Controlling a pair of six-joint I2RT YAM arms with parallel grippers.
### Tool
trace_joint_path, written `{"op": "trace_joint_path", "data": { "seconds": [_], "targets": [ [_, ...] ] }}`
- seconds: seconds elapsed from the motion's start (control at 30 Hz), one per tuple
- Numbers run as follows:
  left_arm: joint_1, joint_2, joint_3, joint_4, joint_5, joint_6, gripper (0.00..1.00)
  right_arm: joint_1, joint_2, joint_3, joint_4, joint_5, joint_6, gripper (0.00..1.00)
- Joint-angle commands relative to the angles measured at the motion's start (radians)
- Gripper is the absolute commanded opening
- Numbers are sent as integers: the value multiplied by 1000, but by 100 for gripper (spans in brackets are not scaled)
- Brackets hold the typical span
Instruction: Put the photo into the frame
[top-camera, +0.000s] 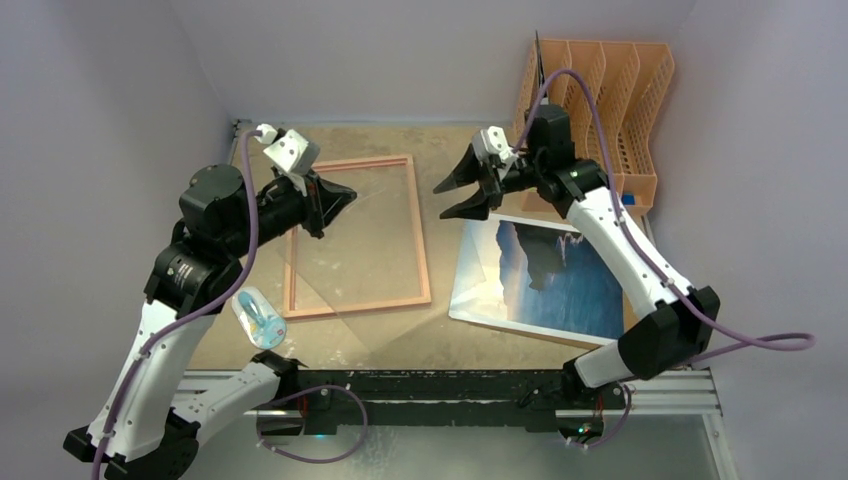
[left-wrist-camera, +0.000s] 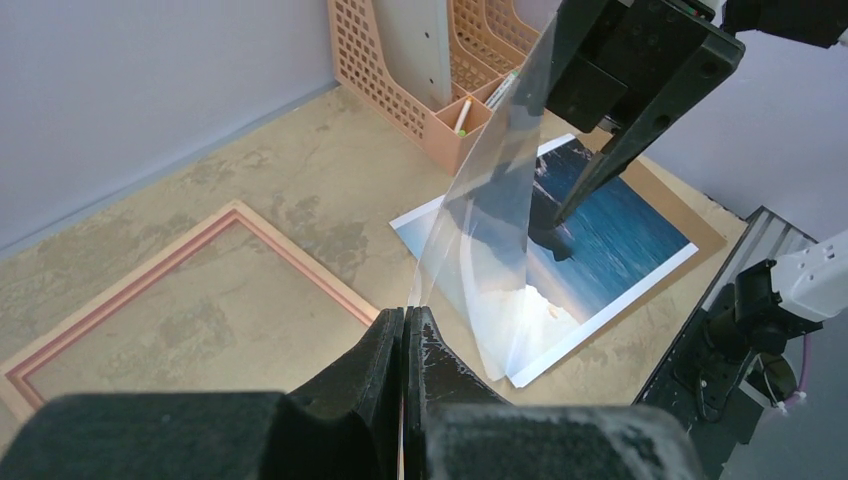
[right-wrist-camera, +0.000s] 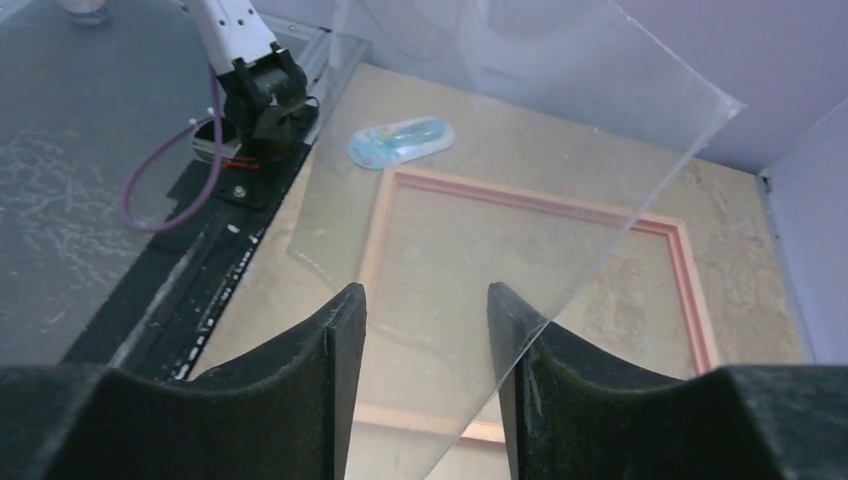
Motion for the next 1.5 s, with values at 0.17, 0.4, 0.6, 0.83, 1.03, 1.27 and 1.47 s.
{"op": "trace_joint_path", "data": {
  "seconds": [0.17,0.4,0.6,0.83,1.03,1.27,1.47],
  "targets": [
    [-1,-19,-18,94,19,-34,0,20,-175,-235,550,-25,515,16],
    [-1,-4,5,97,-35,-61,43,20,-229,-286,642,103,666,0],
    [-1,14,83,86,-217,-131,85,20,-323,-322,744,299,805,0],
    [-1,-44,126,154,-310,-172,89,20,-442,-380,877,506,934,0],
    [-1,-134,50,273,-251,-170,91,20,-480,-349,867,591,975,0],
    [-1,-155,-77,323,-218,-315,91,20,-533,-293,850,833,1152,0],
    [-1,-161,-237,405,-200,-449,91,20,-512,-276,814,993,1363,0]
  ]
}}
